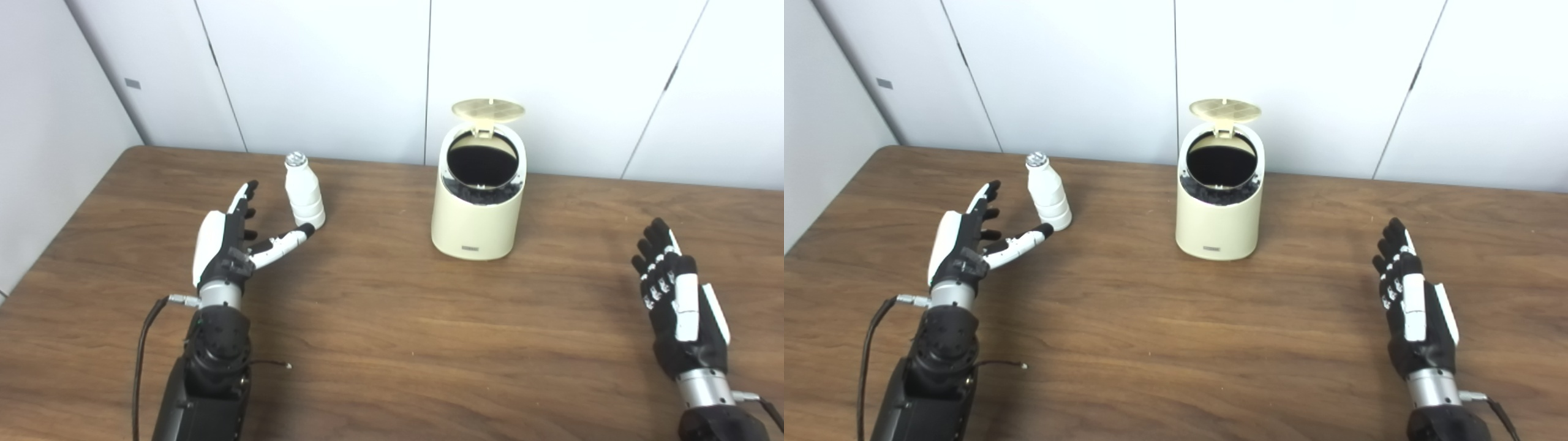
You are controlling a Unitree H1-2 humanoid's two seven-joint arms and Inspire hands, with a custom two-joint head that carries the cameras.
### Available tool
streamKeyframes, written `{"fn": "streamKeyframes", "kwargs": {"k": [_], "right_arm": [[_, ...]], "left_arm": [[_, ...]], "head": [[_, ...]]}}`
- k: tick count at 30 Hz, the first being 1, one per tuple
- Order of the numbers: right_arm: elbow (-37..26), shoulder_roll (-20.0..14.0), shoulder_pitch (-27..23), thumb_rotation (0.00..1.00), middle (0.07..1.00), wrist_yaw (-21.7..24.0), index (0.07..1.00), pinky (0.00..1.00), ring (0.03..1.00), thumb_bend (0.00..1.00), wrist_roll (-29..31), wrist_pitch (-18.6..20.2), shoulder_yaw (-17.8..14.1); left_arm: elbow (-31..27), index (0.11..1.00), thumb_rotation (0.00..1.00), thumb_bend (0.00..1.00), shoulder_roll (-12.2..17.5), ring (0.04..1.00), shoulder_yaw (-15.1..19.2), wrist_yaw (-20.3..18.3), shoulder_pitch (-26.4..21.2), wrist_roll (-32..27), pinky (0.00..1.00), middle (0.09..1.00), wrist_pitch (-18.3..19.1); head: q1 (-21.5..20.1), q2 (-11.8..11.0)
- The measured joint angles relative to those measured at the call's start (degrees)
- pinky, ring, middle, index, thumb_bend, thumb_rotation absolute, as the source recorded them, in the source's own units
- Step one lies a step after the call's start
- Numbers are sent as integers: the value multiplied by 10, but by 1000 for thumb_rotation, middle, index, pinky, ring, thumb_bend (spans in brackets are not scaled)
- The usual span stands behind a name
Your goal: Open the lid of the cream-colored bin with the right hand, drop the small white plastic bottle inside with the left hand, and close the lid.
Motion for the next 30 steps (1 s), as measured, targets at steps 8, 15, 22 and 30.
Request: {"fn": "streamKeyframes", "kwargs": {"k": [8, 15, 22, 30], "right_arm": [[-1, -1, 0, 964, 984, -9, 959, 1000, 1000, 644, -38, -2, 5], [-1, -1, 0, 958, 983, -12, 961, 1000, 1000, 651, -48, -2, 5], [-3, 1, 0, 961, 972, -17, 954, 1000, 998, 662, -59, -2, 6], [-4, 2, 0, 964, 953, -26, 947, 1000, 993, 649, -65, -2, 6]], "left_arm": [[75, 944, 377, 840, 34, 938, -27, -12, -67, 22, 807, 960, 0], [121, 918, 373, 883, 47, 911, -54, -16, -103, 26, 806, 915, 0], [130, 886, 384, 875, 60, 889, -83, -16, -123, 34, 780, 881, -1], [132, 842, 375, 846, 64, 864, -100, -17, -123, 56, 728, 853, -1]], "head": [[-5, -1], [-9, 0], [-13, 0], [-15, 2]]}}
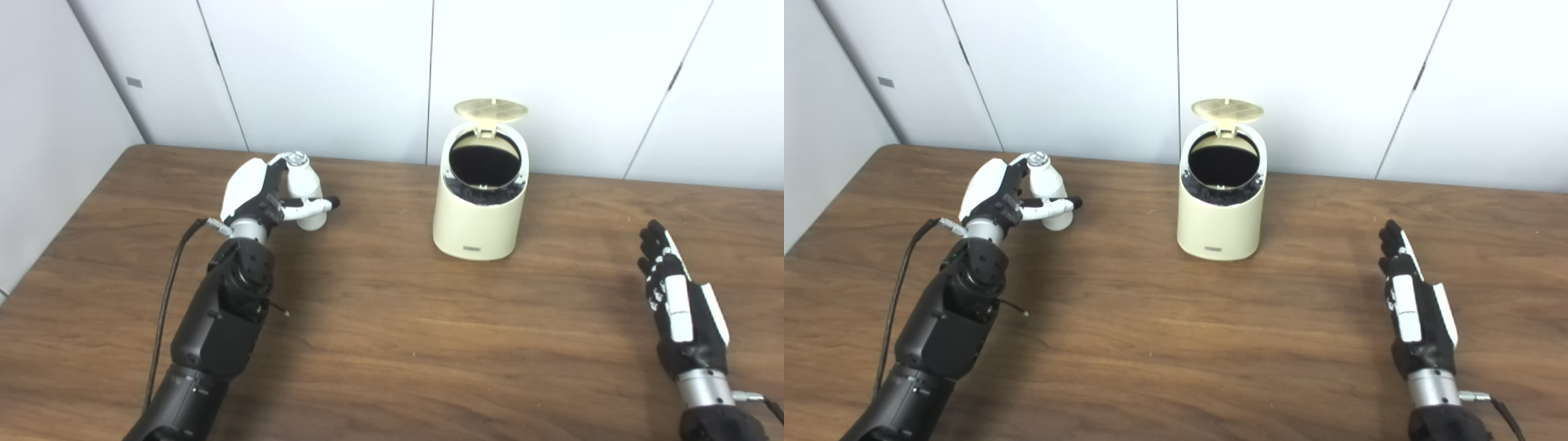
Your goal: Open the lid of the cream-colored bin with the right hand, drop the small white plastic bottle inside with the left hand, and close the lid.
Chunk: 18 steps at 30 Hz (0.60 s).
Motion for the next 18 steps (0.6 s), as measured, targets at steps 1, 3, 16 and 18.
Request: {"fn": "streamKeyframes", "kwargs": {"k": [1, 3, 16, 18], "right_arm": [[0, 0, 0, 960, 950, 0, 945, 1000, 993, 651, 0, 0, 0], [0, 1, 0, 959, 948, -2, 944, 1000, 991, 652, 0, 0, 1], [0, 2, 0, 949, 932, -4, 932, 1000, 979, 634, 7, 1, 2], [0, 2, 0, 947, 929, -4, 930, 1000, 977, 640, 7, 1, 2]], "left_arm": [[0, 833, 368, 845, 1, 859, -2, 0, 0, 5, 720, 848, 0], [0, 827, 362, 842, 2, 859, -2, 0, 0, 11, 717, 847, 0], [0, 786, 193, 808, 2, 765, 14, 9, 1, 8, 648, 778, -3], [0, 770, 162, 811, 2, 728, 18, 18, 2, 5, 621, 745, -7]], "head": [[0, 0], [0, 1], [-4, 0], [-5, 0]]}}
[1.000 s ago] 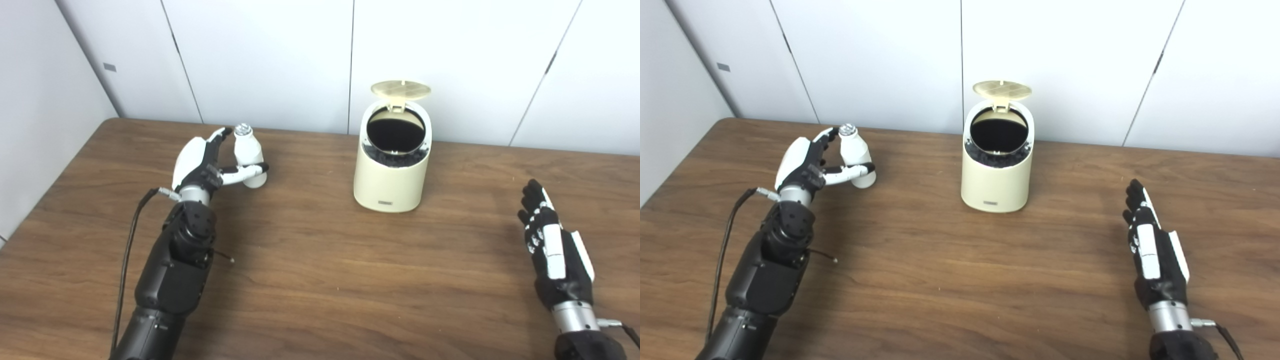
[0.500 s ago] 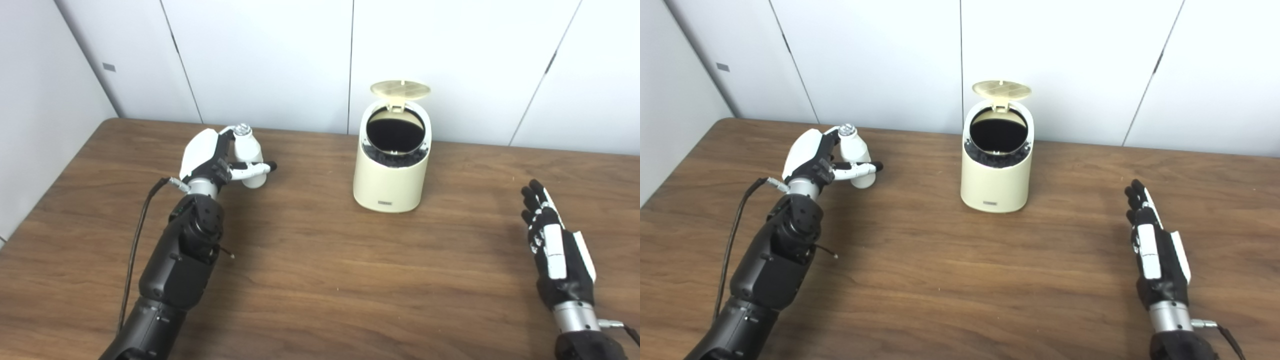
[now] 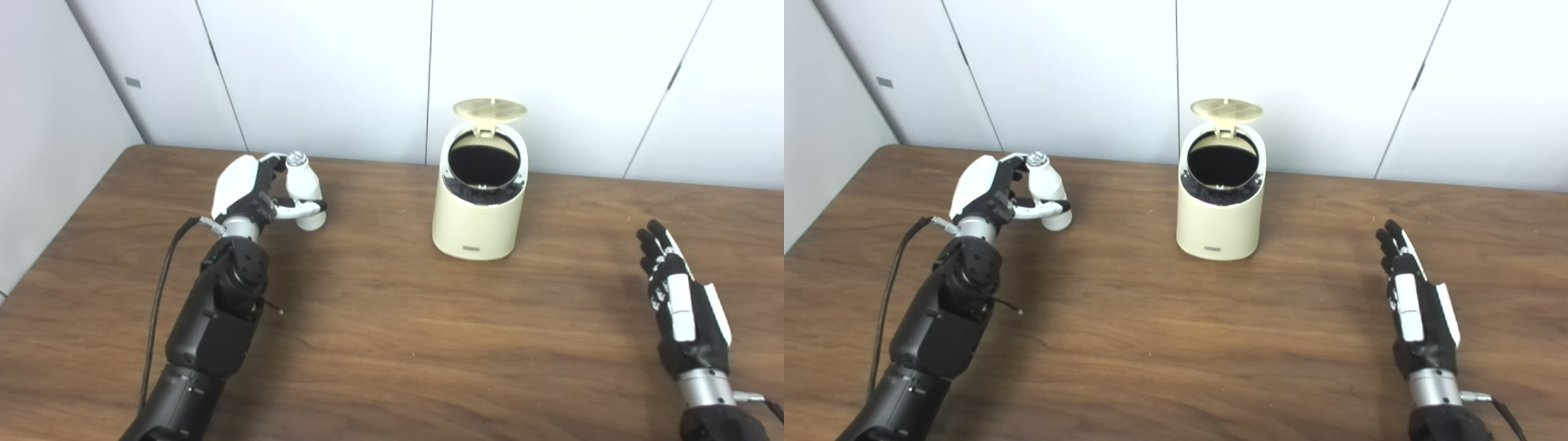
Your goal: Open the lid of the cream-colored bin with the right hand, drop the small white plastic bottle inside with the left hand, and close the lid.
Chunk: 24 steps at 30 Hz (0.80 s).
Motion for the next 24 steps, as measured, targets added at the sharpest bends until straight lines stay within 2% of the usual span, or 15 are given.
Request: {"fn": "streamKeyframes", "kwargs": {"k": [2, 5, 6, 8, 12, 20, 24], "right_arm": [[0, 0, 0, 950, 924, 0, 925, 1000, 974, 641, 0, 0, 0], [0, 0, 0, 964, 921, 0, 929, 1000, 975, 634, 0, 0, 0], [0, 0, 0, 966, 919, 0, 929, 1000, 975, 634, -1, 0, 0], [-1, 1, 1, 962, 916, -1, 927, 1000, 977, 632, -1, 1, 1], [-4, 4, 2, 944, 918, -1, 931, 1000, 992, 644, -2, 3, 2], [-9, 10, 4, 942, 913, -7, 931, 1000, 992, 627, -2, 3, 2], [-9, 10, 4, 934, 911, -7, 932, 1000, 987, 650, -2, 3, 1]], "left_arm": [[3, 751, 131, 813, 0, 682, 2, 7, 0, -8, 584, 708, -8], [6, 672, 21, 757, -2, 512, 3, 10, 1, -16, 426, 579, -16], [6, 645, 11, 655, -4, 483, 5, 13, 2, -19, 404, 534, -18], [6, 556, 2, 546, -14, 464, 17, 24, 2, -34, 394, 475, -26], [18, 477, 0, 505, -28, 450, 26, 45, 1, -50, 416, 515, -47], [35, 468, 0, 501, -28, 464, 26, 48, 2, -61, 460, 515, -61], [36, 469, 0, 501, -28, 461, 25, 49, 2, -61, 462, 515, -61]], "head": [[0, 0], [-1, 0], [-2, 0], [-2, 0], [-5, -2], [-9, -1], [-11, -2]]}}
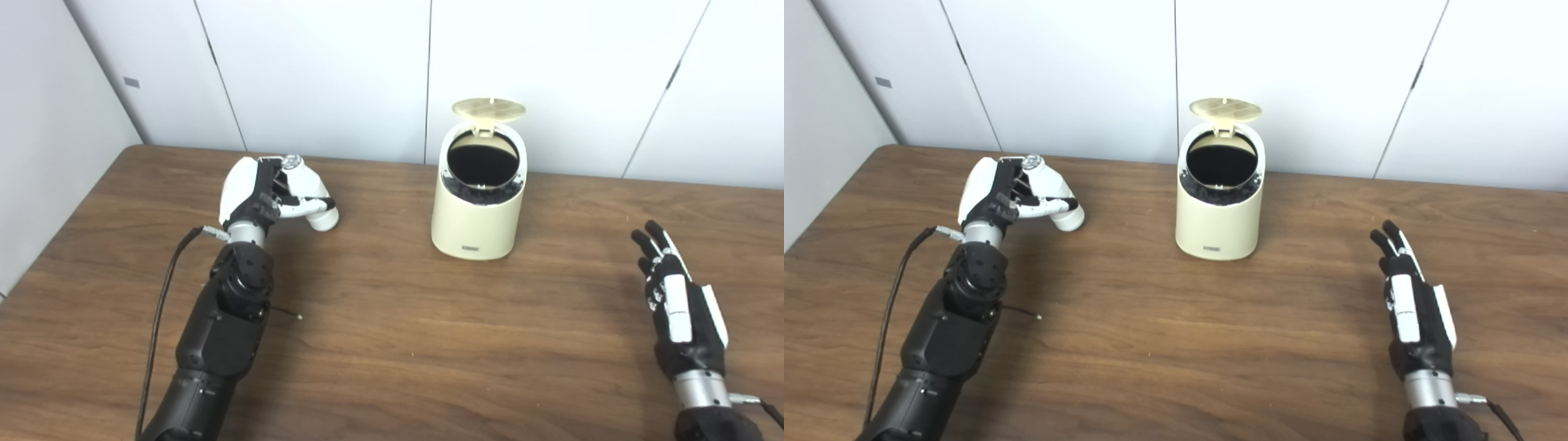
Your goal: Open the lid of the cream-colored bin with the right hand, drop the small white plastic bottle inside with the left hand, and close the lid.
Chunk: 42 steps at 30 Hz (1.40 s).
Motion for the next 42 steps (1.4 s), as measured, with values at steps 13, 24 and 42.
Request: {"fn": "streamKeyframes", "kwargs": {"k": [13, 24, 42], "right_arm": [[0, 0, 1, 932, 915, 3, 935, 1000, 992, 662, 2, 0, 0], [6, 4, -4, 943, 893, -2, 923, 1000, 970, 646, -19, -2, 7], [19, 11, -14, 969, 898, -18, 928, 1000, 960, 669, -45, -22, 14]], "left_arm": [[-128, 481, 0, 502, -24, 442, -21, -2, 26, 2, 432, 504, -15], [-219, 491, 0, 503, -78, 427, -70, -9, -9, 43, 392, 499, -19], [-234, 502, 0, 503, -110, 424, -96, -23, -66, 71, 380, 481, -60]], "head": [[-24, -9], [-53, -17], [-76, -30]]}}
